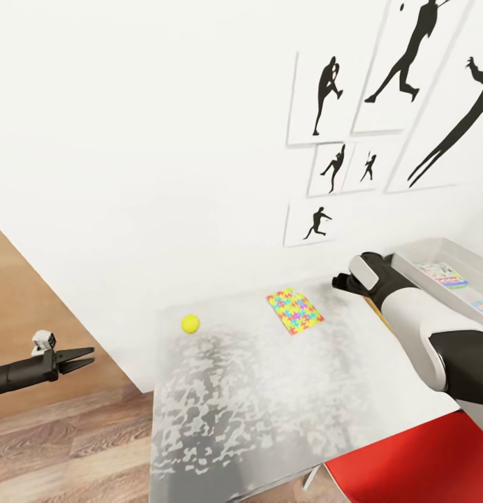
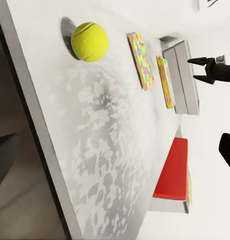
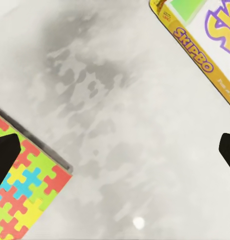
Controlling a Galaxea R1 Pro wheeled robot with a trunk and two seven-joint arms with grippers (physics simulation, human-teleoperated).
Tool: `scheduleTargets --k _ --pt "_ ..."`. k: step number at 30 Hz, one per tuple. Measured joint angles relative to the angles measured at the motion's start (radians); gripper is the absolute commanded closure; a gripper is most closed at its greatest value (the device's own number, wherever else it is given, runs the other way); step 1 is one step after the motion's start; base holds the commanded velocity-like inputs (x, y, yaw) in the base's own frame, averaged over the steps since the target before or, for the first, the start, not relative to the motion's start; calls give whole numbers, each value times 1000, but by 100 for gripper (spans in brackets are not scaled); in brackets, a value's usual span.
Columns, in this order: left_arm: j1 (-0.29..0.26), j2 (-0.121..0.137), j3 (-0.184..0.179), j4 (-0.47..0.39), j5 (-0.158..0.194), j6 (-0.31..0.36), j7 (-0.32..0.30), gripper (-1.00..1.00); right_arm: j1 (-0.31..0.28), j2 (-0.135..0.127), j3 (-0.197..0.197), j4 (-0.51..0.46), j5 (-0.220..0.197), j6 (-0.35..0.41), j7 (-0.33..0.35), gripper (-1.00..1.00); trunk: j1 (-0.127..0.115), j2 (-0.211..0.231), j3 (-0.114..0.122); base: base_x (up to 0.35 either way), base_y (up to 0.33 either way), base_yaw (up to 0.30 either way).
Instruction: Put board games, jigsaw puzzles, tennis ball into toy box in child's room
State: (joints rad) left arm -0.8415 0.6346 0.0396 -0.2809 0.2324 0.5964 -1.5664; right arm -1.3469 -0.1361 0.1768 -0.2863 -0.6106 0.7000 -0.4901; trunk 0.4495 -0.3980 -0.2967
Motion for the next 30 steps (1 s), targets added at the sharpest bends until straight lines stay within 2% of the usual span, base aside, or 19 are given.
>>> scheduleTargets --k 7,23,26,30 --pt "0 2 -3 -2 0 2 0 -100 -22 18 0 0 1 25 -2 -100 0 0 -10 0 0 0" --pt "0 3 -10 -26 -2 0 0 -100 -38 22 -1 -34 1 44 -1 -100 0 0 -32 0 0 0" --pt "0 3 -32 -43 -2 0 0 -100 -45 23 -1 -50 1 68 -2 -100 0 0 -36 0 0 0" --pt "0 3 -89 -66 -7 2 -1 -100 -53 27 -1 -75 1 97 -2 -100 0 0 -42 0 0 0"
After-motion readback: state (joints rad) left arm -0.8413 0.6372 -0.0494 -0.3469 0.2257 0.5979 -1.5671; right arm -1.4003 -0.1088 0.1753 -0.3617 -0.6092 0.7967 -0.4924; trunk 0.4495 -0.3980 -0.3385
